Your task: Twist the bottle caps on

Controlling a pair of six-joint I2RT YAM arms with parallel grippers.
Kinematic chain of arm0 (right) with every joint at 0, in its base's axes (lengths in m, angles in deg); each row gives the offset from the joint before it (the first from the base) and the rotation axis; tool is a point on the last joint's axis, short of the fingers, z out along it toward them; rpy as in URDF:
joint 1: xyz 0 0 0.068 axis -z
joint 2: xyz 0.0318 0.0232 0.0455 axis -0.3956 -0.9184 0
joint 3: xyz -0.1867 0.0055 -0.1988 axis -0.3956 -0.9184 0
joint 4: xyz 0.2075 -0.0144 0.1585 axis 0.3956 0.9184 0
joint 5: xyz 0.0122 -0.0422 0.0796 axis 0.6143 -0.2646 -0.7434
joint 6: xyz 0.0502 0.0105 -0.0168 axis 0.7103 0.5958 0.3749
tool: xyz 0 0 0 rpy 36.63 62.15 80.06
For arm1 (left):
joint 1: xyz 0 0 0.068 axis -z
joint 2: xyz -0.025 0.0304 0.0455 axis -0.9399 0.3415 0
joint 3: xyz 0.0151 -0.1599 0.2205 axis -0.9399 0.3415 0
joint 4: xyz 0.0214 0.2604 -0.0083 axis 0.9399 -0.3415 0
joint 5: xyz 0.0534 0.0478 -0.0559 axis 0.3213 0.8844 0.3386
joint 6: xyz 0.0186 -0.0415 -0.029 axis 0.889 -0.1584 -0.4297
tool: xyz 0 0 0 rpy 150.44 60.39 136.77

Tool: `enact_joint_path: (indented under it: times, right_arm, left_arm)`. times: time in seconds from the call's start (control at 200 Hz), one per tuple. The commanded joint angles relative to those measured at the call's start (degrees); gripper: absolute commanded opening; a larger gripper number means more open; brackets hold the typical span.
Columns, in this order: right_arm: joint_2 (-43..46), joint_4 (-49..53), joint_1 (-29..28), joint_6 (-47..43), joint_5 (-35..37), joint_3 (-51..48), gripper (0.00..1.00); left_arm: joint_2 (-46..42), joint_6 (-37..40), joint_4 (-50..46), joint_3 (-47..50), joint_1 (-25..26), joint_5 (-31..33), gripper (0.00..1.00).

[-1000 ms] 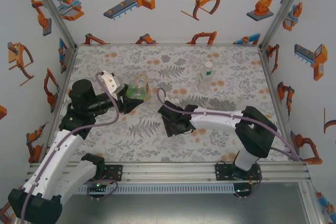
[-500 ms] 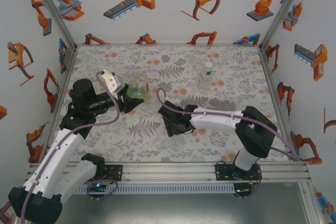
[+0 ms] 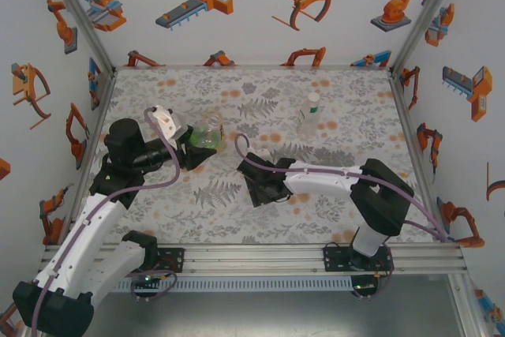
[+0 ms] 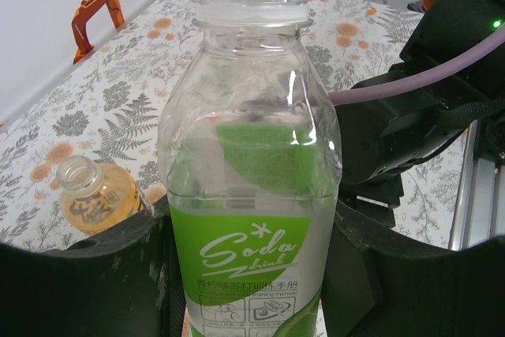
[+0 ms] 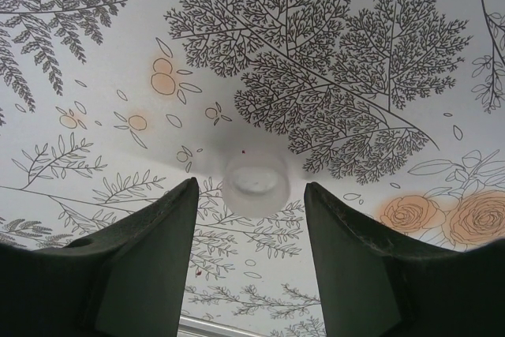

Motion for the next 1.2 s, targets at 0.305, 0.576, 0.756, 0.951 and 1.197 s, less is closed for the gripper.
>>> enact_joint_path:
  times: [0.305,0.576,0.756,0.951,1.197]
  right_arm:
    - [0.63,0.57,0.2,-0.28,0.89,0.4,0.52]
    - [2.63,0.75,0.25,-0.23,-0.31,1.36,0.52]
    - [2.96,0.49,0.26,-0.18,-0.57,1.15,0.52]
    - [2.38,-1.03,0.28,-0.01,-2.02,0.86,0.52]
    - [1.46,-1.14,0.25,0.04,-2.1,0.94,0.52]
  left_arm:
    - [-0.12,-0.87,1.65,0.33,-0.43,-1.7,0.08]
    - [-0.25,-0.79,1.38,0.25,-0.45,-1.74,0.09]
    - [-0.29,-0.85,1.41,0.24,-0.44,-1.75,0.09]
    - [-0.31,-0.8,1.43,0.24,-0.43,-1.71,0.09]
    - [-0.33,-0.69,1.31,0.24,-0.44,-1.62,0.09]
